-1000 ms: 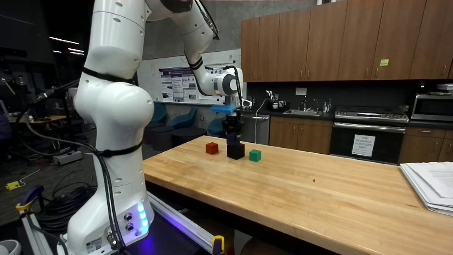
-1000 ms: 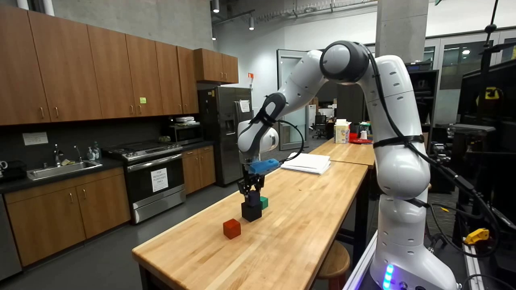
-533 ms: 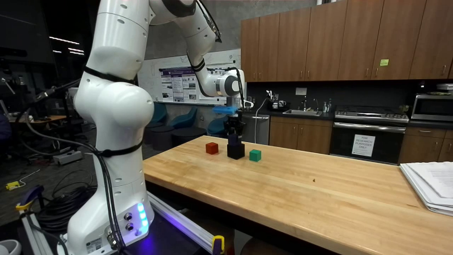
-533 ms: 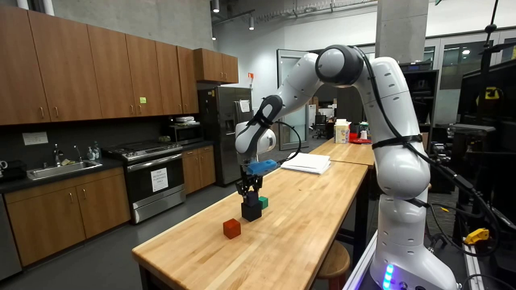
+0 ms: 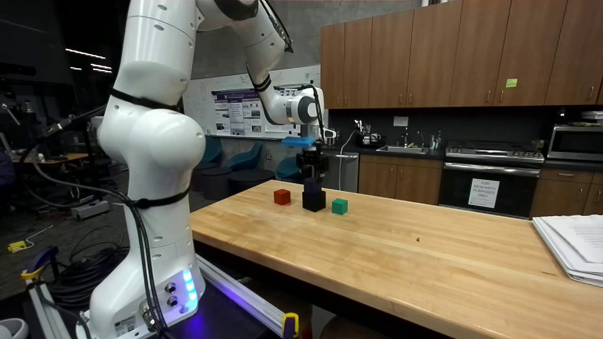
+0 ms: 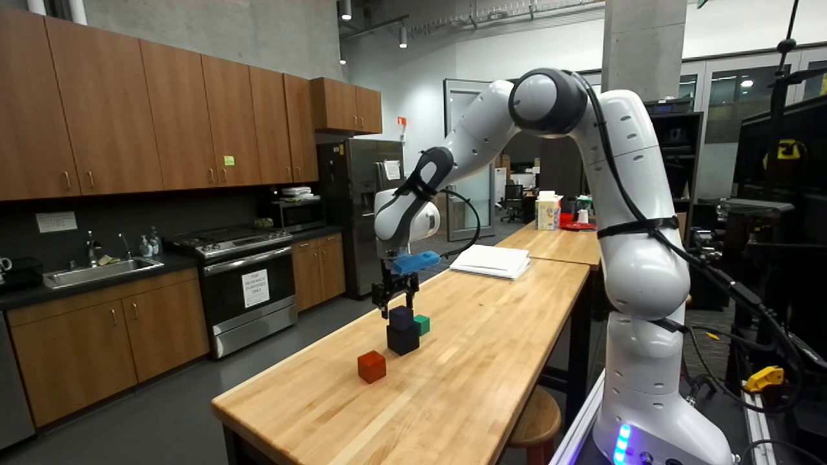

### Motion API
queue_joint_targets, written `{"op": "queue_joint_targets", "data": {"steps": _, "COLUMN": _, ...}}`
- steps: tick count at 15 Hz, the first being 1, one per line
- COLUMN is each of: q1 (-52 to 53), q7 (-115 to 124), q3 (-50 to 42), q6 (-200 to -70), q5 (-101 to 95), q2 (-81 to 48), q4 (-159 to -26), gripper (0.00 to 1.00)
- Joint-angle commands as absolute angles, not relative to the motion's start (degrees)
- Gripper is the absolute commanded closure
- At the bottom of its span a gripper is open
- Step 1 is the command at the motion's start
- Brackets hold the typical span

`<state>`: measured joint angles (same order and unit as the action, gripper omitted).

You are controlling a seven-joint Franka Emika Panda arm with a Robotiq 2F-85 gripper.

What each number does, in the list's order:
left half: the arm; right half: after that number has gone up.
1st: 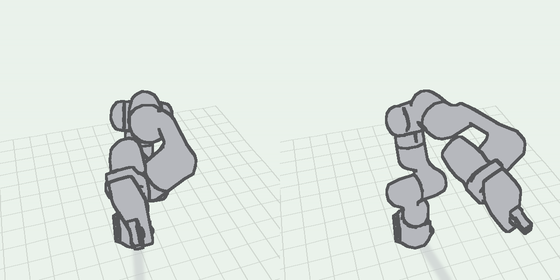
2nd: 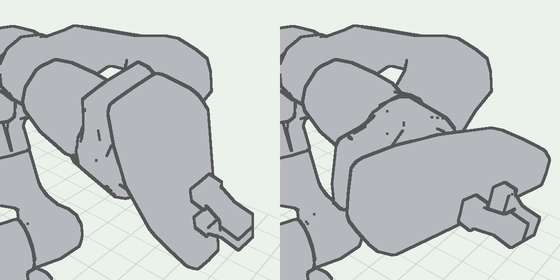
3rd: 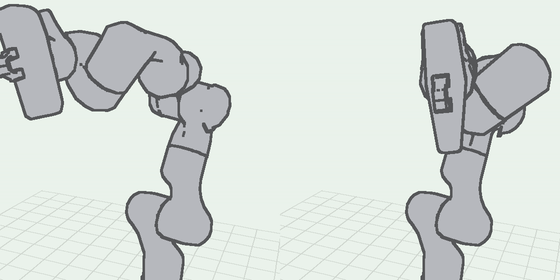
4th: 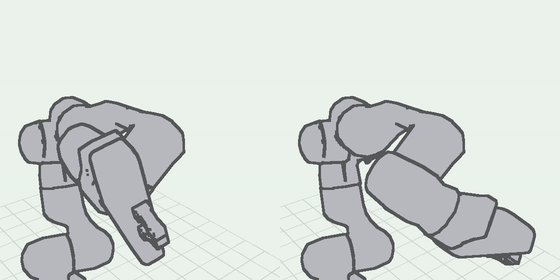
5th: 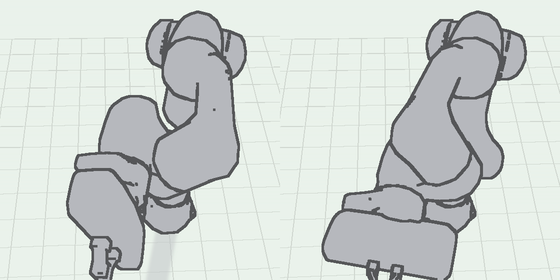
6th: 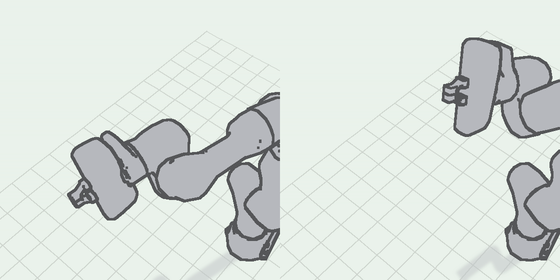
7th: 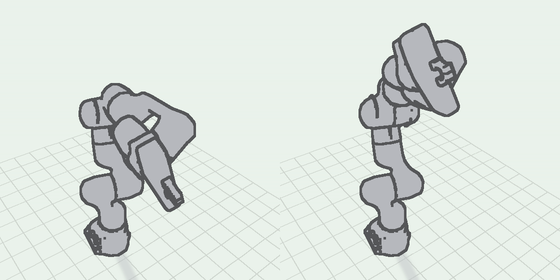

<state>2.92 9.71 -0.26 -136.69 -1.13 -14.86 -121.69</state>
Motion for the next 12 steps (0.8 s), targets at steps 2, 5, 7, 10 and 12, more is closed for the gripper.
{"op": "queue_joint_targets", "data": {"steps": 2, "q1": 4.7, "q7": 11.4, "q3": 0.8, "q6": -135.2, "q5": -2.3, "q2": -9.2, "q4": -124.6, "gripper": 0.00}}
{"op": "queue_joint_targets", "data": {"steps": 5, "q1": 6.3, "q7": 13.8, "q3": 1.9, "q6": -134.1, "q5": -3.0, "q2": -6.7, "q4": -125.7, "gripper": 0.00}}
{"op": "queue_joint_targets", "data": {"steps": 7, "q1": 7.4, "q7": 15.3, "q3": 2.9, "q6": -133.7, "q5": -4.0, "q2": -5.4, "q4": -126.6, "gripper": 0.00}}
{"op": "queue_joint_targets", "data": {"steps": 10, "q1": 8.3, "q7": 15.6, "q3": 4.8, "q6": -134.3, "q5": -2.3, "q2": -5.2, "q4": -127.7, "gripper": 0.00}}
{"op": "queue_joint_targets", "data": {"steps": 12, "q1": 9.2, "q7": 17.5, "q3": 5.8, "q6": -136.3, "q5": -2.2, "q2": -6.4, "q4": -128.0, "gripper": 0.00}}
